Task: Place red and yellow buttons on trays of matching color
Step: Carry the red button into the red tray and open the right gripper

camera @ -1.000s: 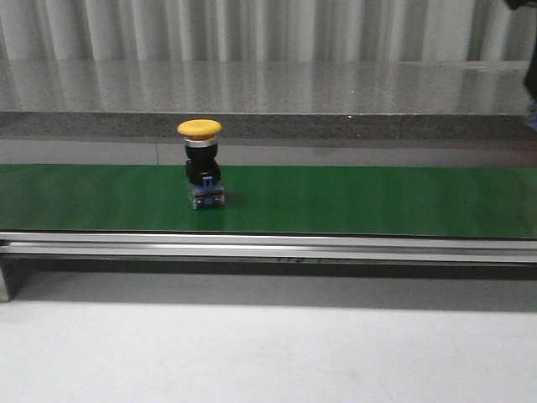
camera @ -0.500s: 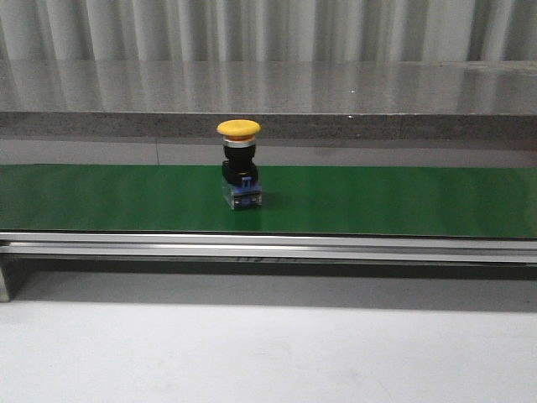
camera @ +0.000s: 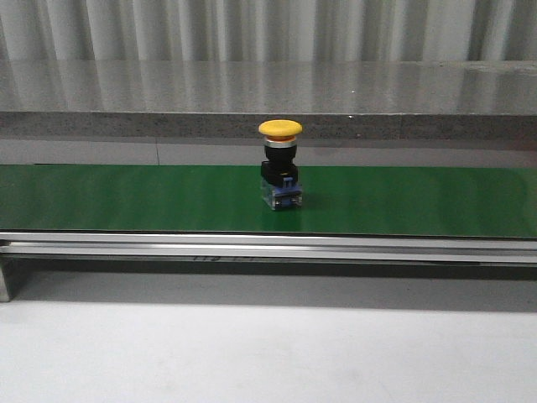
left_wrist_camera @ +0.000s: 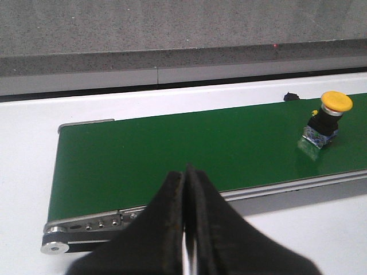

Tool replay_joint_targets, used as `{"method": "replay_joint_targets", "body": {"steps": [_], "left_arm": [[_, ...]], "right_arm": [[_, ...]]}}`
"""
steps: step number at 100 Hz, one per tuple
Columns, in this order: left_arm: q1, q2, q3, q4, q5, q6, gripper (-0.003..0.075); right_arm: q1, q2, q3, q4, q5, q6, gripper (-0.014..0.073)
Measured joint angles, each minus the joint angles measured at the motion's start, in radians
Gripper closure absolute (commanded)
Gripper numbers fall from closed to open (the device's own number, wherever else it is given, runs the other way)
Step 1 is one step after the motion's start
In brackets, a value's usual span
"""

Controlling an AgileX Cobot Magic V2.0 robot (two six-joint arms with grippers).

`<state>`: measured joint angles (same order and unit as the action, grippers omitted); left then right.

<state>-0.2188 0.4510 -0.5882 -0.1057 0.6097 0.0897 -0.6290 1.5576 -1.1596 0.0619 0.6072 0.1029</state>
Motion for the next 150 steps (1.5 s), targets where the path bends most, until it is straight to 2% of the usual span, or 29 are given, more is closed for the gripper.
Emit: {"method": "replay_joint_targets", "body": {"steps": [29,73,108,115,129,134,150], "left_arm": [[0.0,0.0,0.0,0.0,0.0,0.0,0.0741],[0.0,0.0,0.0,0.0,0.0,0.0,0.0741],[0.0,0.0,0.0,0.0,0.0,0.0,0.0741],[0.0,0.0,0.0,0.0,0.0,0.0,0.0741],[0.0,0.0,0.0,0.0,0.0,0.0,0.0741],[0.0,0.0,0.0,0.0,0.0,0.0,0.0741],[0.0,0.0,0.0,0.0,0.0,0.0,0.0741]], "right_arm": [[0.0,0.092,0.0,0.002,-0.121,0.002,0.045],[0.0,0.228,-0.019,0.057,-0.228,0.006,0.045],[0.0,0.299,-0.021,0.087,-0.258,0.006,0.0442],[0.0,0.31,-0.021,0.09,-0.258,0.006,0.0377],[0.0,0.314,-0.021,0.093,-0.266,0.006,0.0081],[0.0,0.314,-0.021,0.093,-0.275,0.006,0.0017],[0.0,0.314,-0.021,0.093,-0.277,0.006,0.0002]]}}
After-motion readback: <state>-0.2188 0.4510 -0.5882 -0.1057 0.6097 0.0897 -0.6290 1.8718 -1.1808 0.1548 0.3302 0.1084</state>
